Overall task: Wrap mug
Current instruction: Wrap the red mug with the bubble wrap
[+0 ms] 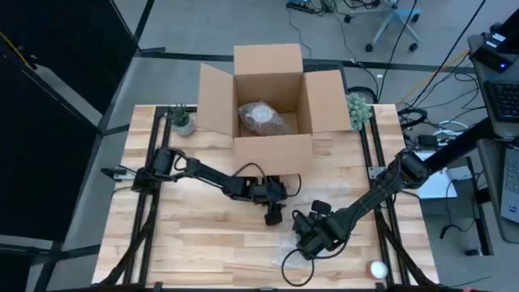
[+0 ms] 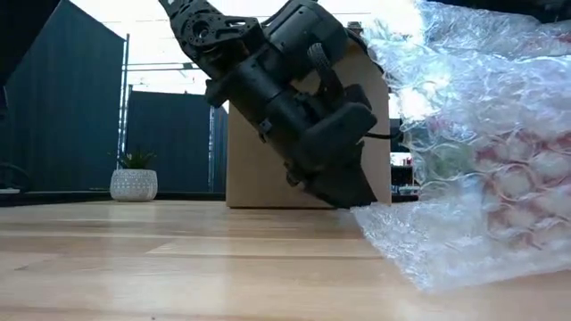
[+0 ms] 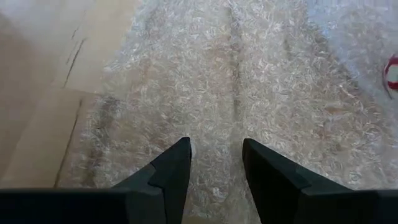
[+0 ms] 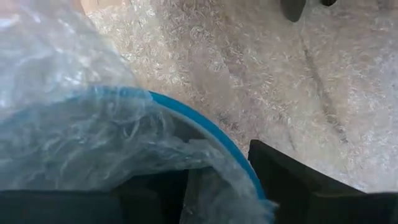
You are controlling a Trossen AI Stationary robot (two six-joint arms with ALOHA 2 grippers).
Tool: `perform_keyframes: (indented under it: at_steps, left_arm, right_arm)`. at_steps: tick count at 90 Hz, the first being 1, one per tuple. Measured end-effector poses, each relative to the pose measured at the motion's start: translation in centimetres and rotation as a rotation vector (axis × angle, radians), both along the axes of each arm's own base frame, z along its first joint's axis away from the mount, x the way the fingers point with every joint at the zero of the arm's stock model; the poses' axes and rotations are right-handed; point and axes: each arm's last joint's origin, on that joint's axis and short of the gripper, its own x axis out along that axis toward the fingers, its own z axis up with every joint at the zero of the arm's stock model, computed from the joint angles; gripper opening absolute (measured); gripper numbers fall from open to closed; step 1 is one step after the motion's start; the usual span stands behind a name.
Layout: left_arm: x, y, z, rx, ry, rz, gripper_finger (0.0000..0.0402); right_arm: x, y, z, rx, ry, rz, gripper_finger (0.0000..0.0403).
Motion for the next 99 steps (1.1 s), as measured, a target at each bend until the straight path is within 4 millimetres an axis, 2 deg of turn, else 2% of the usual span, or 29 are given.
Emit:
perform_keyframes:
  at_steps: [99]
  left_arm:
    - [-0.15, -0.32, -0.04, -0.039, 0.017, 0.023, 0.0136]
  right_arm:
    - [0.06, 0.04, 0.01, 0.005, -0.007, 0.000, 0.0155]
